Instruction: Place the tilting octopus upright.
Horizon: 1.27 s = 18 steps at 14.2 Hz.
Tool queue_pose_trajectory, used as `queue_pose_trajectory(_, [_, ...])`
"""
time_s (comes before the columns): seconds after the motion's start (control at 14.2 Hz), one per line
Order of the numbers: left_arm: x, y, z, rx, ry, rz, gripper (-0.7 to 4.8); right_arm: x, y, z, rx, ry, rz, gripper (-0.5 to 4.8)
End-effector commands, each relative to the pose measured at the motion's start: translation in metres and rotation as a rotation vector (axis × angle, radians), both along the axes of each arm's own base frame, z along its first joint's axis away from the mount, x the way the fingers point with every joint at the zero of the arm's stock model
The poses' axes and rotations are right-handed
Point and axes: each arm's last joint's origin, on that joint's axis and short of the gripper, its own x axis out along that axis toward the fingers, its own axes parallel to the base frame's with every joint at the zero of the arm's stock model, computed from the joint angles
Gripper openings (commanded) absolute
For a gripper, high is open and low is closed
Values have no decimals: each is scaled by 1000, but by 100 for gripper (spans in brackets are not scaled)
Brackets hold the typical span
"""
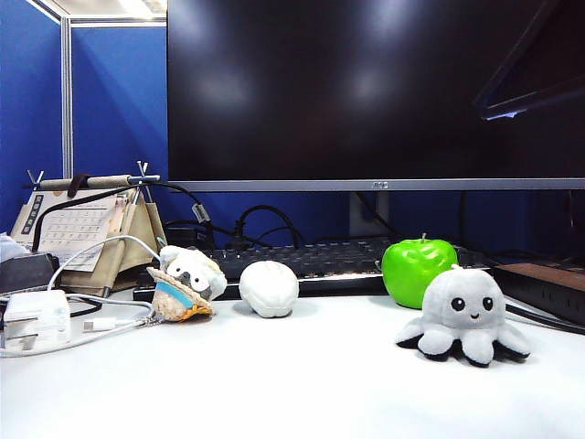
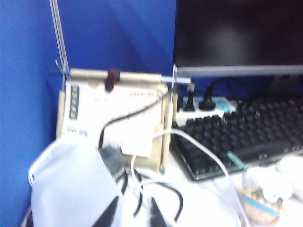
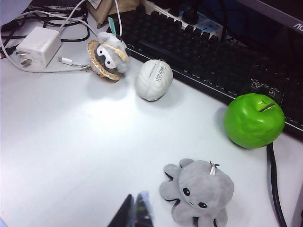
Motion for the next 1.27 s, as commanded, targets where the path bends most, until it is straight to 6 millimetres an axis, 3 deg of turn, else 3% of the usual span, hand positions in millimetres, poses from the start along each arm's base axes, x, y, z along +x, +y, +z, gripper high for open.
queue_pose_trajectory(0.07, [1, 0, -6, -7, 7, 3, 80, 0, 1, 3, 24, -3, -2, -6])
queue_pose_trajectory(0.63, [3, 0, -26, -9, 58, -2, 80, 0, 1, 3, 23, -3, -2, -6])
queue_pose_trajectory(1.27, [3, 0, -27, -9, 69, -2, 80, 0, 1, 3, 24, -3, -2, -6])
